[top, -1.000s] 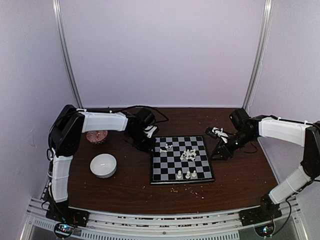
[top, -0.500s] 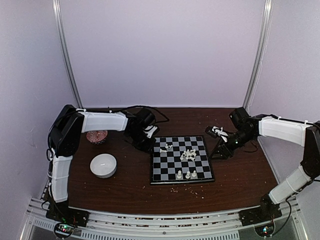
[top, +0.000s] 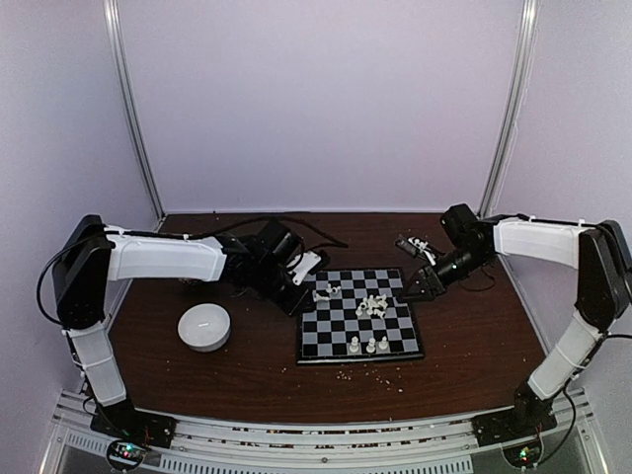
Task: Set up the chess pieces on the board
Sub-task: Pick up the pawn from the chessboard, then pass from the left arm to the right
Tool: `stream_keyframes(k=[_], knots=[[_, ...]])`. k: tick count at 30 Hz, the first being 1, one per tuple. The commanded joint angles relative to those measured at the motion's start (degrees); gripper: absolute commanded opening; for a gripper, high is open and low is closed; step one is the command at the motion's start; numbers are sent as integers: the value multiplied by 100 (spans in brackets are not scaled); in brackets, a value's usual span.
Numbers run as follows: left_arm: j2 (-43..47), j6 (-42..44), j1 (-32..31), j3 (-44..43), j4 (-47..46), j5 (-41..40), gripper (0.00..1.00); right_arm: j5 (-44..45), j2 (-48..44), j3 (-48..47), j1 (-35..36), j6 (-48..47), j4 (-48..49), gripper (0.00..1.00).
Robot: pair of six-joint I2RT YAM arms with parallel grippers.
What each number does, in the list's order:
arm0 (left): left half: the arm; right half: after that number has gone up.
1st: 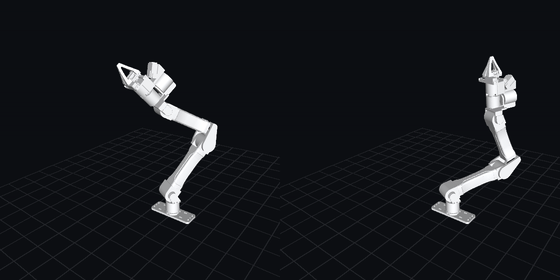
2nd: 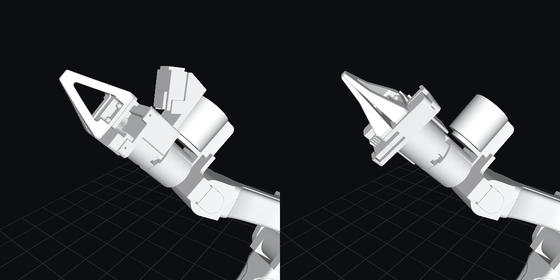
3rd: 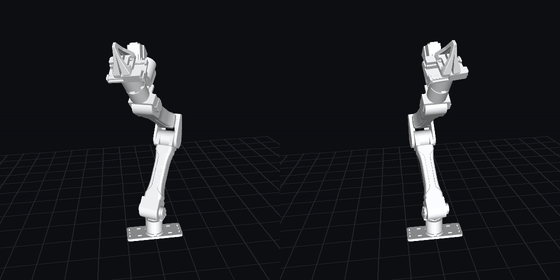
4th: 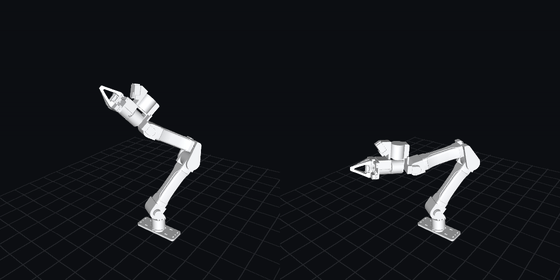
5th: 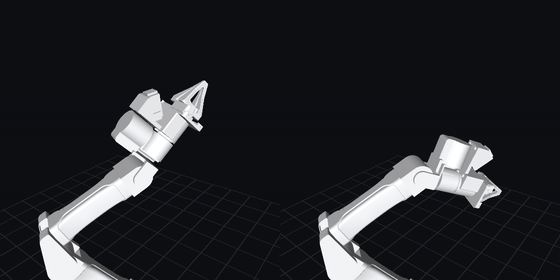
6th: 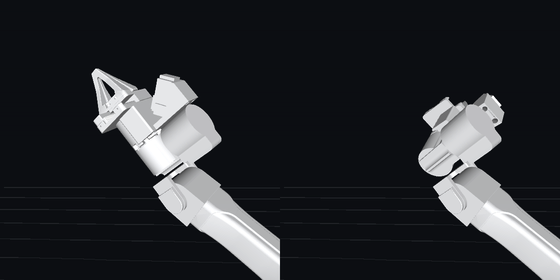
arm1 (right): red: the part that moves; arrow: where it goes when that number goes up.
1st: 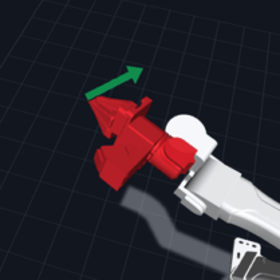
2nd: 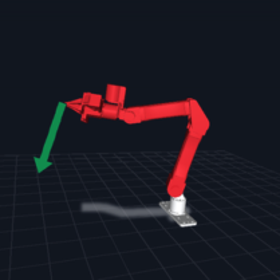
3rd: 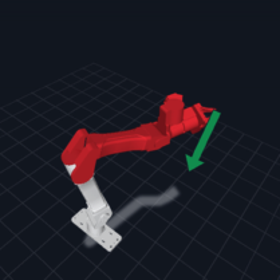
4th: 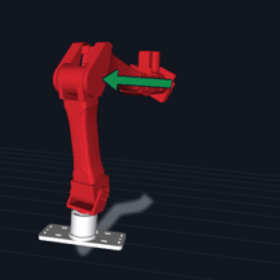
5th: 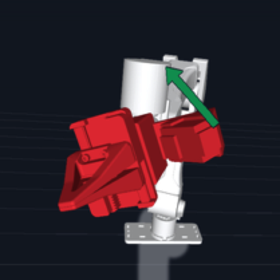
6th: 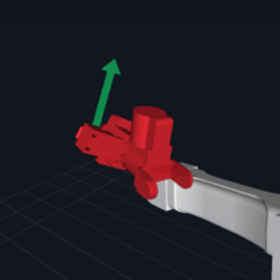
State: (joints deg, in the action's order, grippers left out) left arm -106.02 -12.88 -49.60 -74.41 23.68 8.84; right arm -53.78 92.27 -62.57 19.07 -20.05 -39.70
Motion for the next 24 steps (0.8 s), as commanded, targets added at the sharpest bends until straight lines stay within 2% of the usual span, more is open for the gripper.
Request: stream_keyframes(k=[1, 9, 24], knots=[[241, 263, -425, 360, -1183, 114, 12, -1249, 762, -410, 215, 722, -155, 48], [187, 230, -894, 370, -1735, -56, 13, -1960, 1605, -1167, 648, 1448, -268, 49], [32, 383, -937, 151, -1838, -5, 13, -2458, 2316, -1655, 1132, 1649, -435, 49]])
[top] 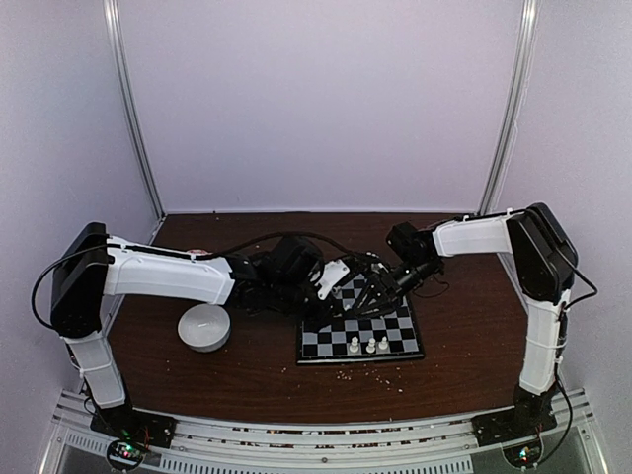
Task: Set up the chess pieces on the board
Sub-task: Pass from the left arm to the right
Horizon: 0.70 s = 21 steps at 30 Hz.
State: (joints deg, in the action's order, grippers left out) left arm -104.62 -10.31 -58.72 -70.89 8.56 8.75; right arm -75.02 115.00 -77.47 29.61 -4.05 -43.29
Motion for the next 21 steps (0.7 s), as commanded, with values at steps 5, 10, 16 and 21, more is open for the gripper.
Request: stream_keyframes(k=[5, 10, 16, 21], knots=[[-148, 145, -69, -255, -398, 76, 13, -553, 173, -363, 115, -138, -364, 48], [-177, 152, -78, -294, -382, 102, 13, -861, 488, -892, 116, -1448, -1847, 46], [-142, 164, -96, -269, -399, 70, 13, -910, 624, -1050, 115, -1748, -2171, 45], [-135, 188, -110, -282, -416, 89, 13, -993, 677, -1085, 115, -1735, -2176, 40]])
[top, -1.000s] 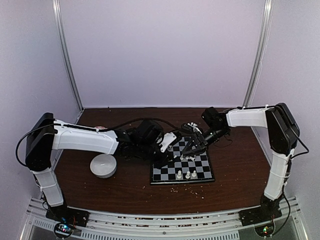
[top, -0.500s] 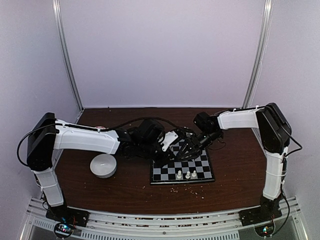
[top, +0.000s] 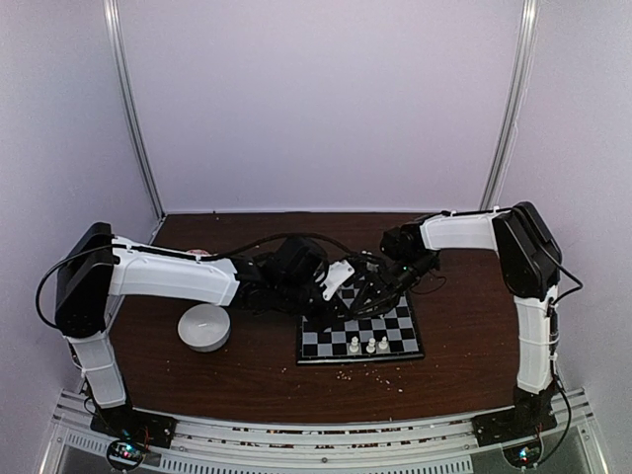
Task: Set up the chess pieces on the board
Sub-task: Pass from the left arm to the right
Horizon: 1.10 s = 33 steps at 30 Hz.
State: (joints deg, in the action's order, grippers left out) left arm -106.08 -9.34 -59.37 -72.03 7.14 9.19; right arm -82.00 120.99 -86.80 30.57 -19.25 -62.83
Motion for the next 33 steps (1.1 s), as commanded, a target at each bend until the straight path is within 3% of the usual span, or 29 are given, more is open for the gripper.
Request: stream_keyframes(k=[1, 14, 29, 33], knots=[[9, 105, -49, -171, -274, 48, 13, -310, 92, -152, 19, -212, -221, 40], [142, 255, -101, -115, -327, 198, 13, -330, 248, -305, 11, -342, -403, 39], [69, 228, -103, -162, -340, 150, 17, -370, 140, -256, 9, -555, -500, 9], [101, 231, -101, -141, -306, 111, 23, -350, 159, -418, 11, -829, -758, 7]])
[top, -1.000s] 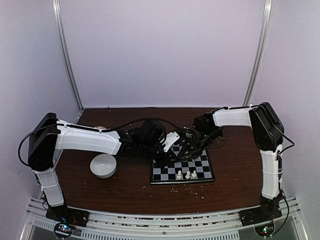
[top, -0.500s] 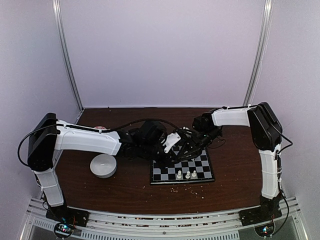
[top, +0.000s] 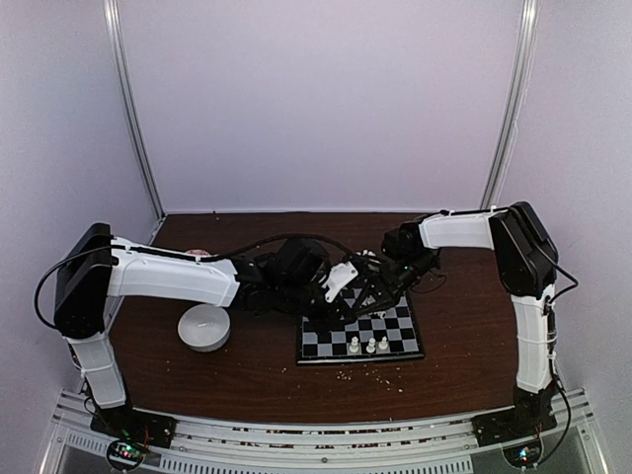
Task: Set up the chess pieces on the board
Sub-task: Pass from the left arm to the right, then place the pawn at h2.
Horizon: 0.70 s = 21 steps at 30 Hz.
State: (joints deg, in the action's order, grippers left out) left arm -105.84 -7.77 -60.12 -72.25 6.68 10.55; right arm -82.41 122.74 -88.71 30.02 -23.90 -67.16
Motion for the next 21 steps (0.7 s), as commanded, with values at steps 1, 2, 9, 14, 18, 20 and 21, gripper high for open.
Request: stream_keyframes(k=[1, 2, 9, 14, 18, 20, 21], knots=[[99, 82, -26, -108, -251, -52, 25, -271, -8, -286, 63, -488, -423, 7], [134, 91, -29, -87, -232, -99, 28, -227, -19, -340, 58, -618, -540, 7], [671, 137, -18, 440, -127, -468, 39, 147, -202, -491, -50, -946, -744, 7], [1172, 57, 81, 958, -117, -709, 39, 613, -470, -345, -88, -333, -152, 7], [1424, -137, 271, 1287, -265, -891, 39, 1349, -997, 32, -85, 809, 1120, 7], [1516, -273, 402, 1435, -401, -954, 39, 1850, -1264, 135, -84, 993, 1339, 7], [1556, -330, 463, 1509, -481, -976, 39, 2098, -1359, 166, -86, 1000, 1361, 7]])
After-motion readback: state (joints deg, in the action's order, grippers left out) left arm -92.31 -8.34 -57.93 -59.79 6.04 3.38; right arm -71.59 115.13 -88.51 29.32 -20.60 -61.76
